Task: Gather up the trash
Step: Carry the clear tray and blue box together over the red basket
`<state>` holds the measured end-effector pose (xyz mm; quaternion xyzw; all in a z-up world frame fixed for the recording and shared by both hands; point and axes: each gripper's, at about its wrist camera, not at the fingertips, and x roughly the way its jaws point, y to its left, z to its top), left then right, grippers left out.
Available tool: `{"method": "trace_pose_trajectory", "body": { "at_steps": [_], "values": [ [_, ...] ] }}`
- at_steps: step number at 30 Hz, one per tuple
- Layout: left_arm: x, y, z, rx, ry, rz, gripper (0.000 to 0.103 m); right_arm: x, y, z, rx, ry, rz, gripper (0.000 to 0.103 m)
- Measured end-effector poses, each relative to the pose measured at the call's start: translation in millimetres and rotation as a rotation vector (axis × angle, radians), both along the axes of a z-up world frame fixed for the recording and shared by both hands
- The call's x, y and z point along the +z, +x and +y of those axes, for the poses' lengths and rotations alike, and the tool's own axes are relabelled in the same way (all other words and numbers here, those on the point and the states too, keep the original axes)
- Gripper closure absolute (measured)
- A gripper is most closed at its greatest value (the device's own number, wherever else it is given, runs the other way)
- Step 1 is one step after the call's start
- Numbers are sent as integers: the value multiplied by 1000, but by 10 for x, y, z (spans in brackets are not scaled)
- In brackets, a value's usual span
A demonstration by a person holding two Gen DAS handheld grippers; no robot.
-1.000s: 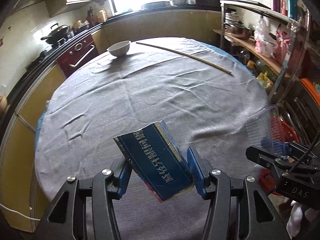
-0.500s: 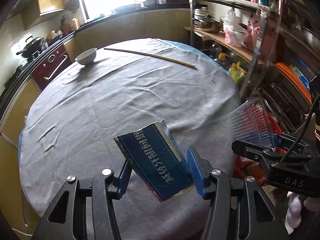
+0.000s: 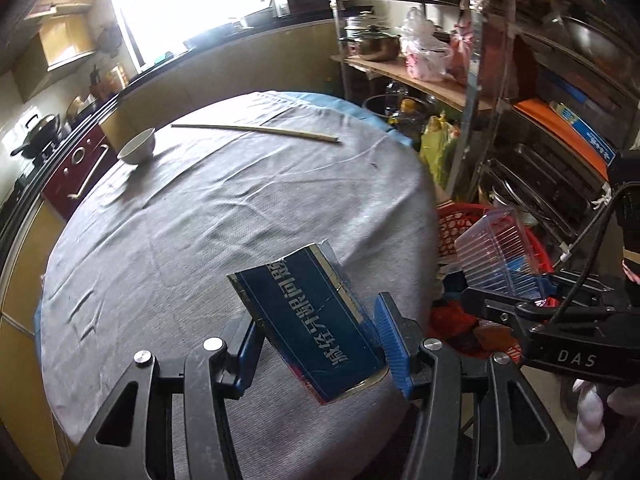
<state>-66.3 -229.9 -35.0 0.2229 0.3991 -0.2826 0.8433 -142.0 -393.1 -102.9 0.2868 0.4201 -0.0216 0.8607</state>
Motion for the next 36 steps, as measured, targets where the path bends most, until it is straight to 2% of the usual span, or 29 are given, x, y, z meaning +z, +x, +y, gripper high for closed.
{"method": "trace_pose_trajectory", "body": {
  "at_steps": [18,36],
  "values": [
    [-11,-261,-506,-132,42,-32,47,-18,-327,-365,-111,17,3,46],
    [-159,-299,-857,-203,83,-22,47,-104,-454,-638,-184,41,17,45]
  ]
}}
